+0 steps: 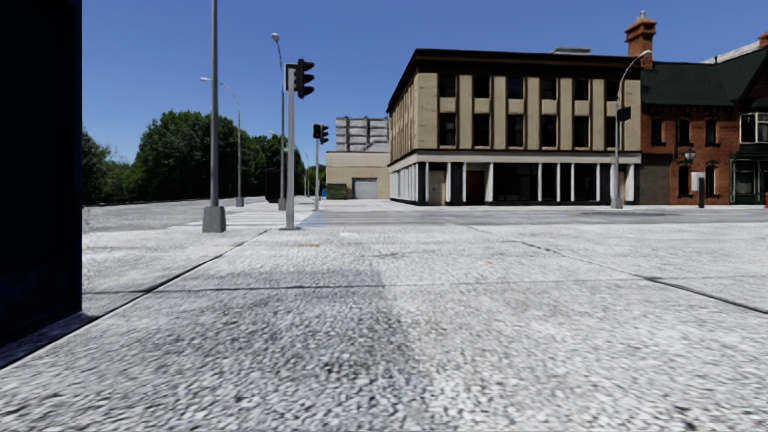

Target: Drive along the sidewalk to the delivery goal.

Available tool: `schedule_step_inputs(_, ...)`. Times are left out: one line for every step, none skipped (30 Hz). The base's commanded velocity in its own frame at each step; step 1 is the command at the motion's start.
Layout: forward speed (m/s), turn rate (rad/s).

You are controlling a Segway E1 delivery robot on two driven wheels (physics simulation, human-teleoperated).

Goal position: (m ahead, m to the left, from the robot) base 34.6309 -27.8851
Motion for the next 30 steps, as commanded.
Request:
schedule_step_inputs(2.0,0.0)
schedule_step_inputs(2.0,0.0)
schedule_step_inputs(2.0,0.0)
schedule_step_inputs(2.0,0.0)
schedule_step_inputs(2.0,0.0)
schedule_step_inputs(2.0,0.0)
schedule_step_inputs(2.0,0.0)
schedule_step_inputs(2.0,0.0)
schedule_step_inputs(2.0,0.0)
schedule_step_inputs(2.0,0.0)
schedule_step_inputs(2.0,0.0)
schedule_step_inputs(2.0,0.0)
schedule_step_inputs(2.0,0.0)
schedule_step_inputs(2.0,0.0)
schedule_step_inputs(2.0,0.0)
schedule_step_inputs(2.0,0.0)
schedule_step_inputs(2.0,0.0)
schedule_step_inputs(2.0,0.0)
schedule_step_inputs(2.0,0.0)
schedule_step_inputs(2.0,0.0)
schedule_step_inputs(2.0,0.0)
schedule_step_inputs(2.0,0.0)
schedule_step_inputs(2.0,0.0)
schedule_step_inputs(2.0,0.0)
schedule_step_inputs(2.0,0.0)
schedule_step_inputs(2.0,0.0)
schedule_step_inputs(2.0,0.0)
schedule_step_inputs(2.0,0.0)
schedule_step_inputs(2.0,0.0)
schedule_step_inputs(2.0,0.0)
